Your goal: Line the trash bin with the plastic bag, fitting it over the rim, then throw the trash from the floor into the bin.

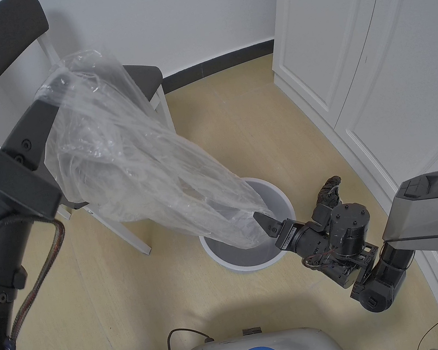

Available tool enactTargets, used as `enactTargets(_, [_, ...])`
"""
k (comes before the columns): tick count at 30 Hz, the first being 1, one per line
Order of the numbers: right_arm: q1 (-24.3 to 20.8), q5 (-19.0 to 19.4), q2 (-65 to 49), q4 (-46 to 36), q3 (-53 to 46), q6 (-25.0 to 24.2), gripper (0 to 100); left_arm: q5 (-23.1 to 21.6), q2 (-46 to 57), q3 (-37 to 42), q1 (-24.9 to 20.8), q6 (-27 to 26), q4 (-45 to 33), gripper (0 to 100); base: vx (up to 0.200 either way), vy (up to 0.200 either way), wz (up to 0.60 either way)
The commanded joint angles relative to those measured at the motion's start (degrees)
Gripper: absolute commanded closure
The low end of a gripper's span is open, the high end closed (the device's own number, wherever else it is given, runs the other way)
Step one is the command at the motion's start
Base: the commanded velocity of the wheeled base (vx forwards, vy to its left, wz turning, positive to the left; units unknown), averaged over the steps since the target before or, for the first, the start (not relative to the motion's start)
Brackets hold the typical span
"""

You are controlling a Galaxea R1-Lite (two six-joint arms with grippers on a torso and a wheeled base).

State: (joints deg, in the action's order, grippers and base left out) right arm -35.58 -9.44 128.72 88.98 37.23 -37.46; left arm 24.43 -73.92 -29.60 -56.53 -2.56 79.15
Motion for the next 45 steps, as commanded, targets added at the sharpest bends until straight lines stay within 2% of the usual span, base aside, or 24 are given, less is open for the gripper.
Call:
enactTargets(1, [-0.2,0.0,0.2,1.0,0.0,-0.1,0,0.0,-0.2,0.0,0.0,0.0,0.0,100,0.000,0.000,0.00])
enactTargets(26, [-1.8,0.4,-1.3,1.0,-1.9,-0.6,0,-0.1,-0.7,0.1,0.0,0.3,0.1,100,0.000,0.000,0.00])
enactTargets(27, [-1.8,0.3,-1.3,1.0,-1.8,-0.6,100,-0.1,-0.6,0.1,0.0,0.3,0.1,100,0.000,0.000,0.00])
enactTargets(40, [-1.7,0.6,-5.8,1.0,-3.9,-0.5,100,-0.1,-1.0,0.2,0.0,0.3,0.1,100,0.000,0.000,0.00])
enactTargets(45, [0.1,0.8,-9.4,1.0,-4.8,1.5,100,-0.2,-1.8,0.5,0.1,0.8,-0.1,100,0.000,0.000,0.00])
